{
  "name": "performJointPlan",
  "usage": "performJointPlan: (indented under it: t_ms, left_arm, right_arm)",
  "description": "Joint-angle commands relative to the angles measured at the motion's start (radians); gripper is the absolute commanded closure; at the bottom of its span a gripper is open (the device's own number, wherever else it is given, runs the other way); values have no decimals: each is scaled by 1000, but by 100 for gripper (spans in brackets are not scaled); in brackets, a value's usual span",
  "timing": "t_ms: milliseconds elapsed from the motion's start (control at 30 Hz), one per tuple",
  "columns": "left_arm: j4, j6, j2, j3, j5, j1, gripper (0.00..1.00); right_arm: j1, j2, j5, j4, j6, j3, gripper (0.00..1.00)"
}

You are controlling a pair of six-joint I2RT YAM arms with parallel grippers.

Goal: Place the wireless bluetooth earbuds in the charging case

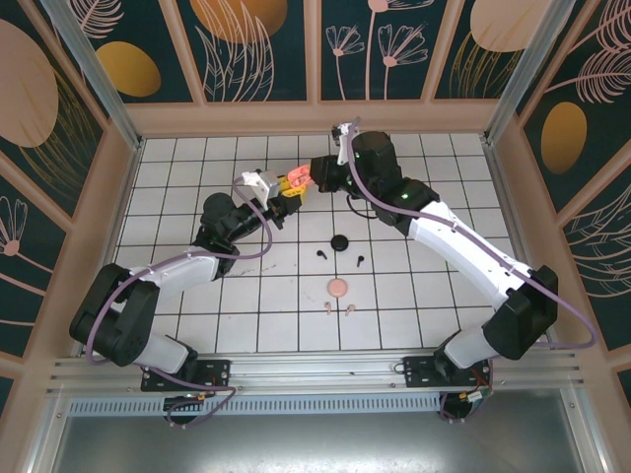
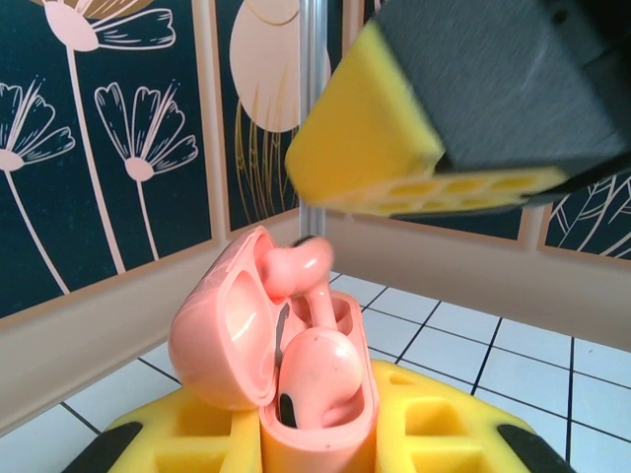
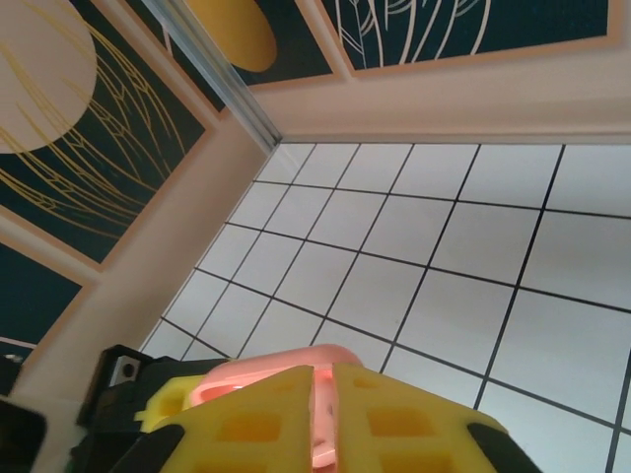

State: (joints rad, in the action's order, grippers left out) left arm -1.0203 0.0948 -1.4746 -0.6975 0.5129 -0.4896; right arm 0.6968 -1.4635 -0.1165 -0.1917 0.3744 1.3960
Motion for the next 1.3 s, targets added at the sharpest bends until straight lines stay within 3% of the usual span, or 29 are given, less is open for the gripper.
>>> performJointPlan:
  t_ms: [0, 133, 233, 1267]
  left_arm:
    - [-31, -6, -9, -20, 10, -5, 100]
    - [-36, -5, -13, -25, 14, -4, 100]
    - [-45, -1, -16, -24, 18, -5, 100]
    - [-56, 8, -7, -27, 25, -6, 100]
  right_arm:
    - [6, 37, 11, 8, 15, 8, 77]
    - [0, 35, 10, -6, 30, 13, 56]
    - [-3, 29, 5, -15, 39, 8, 52]
    - [-19, -57, -48, -18, 78, 5, 59]
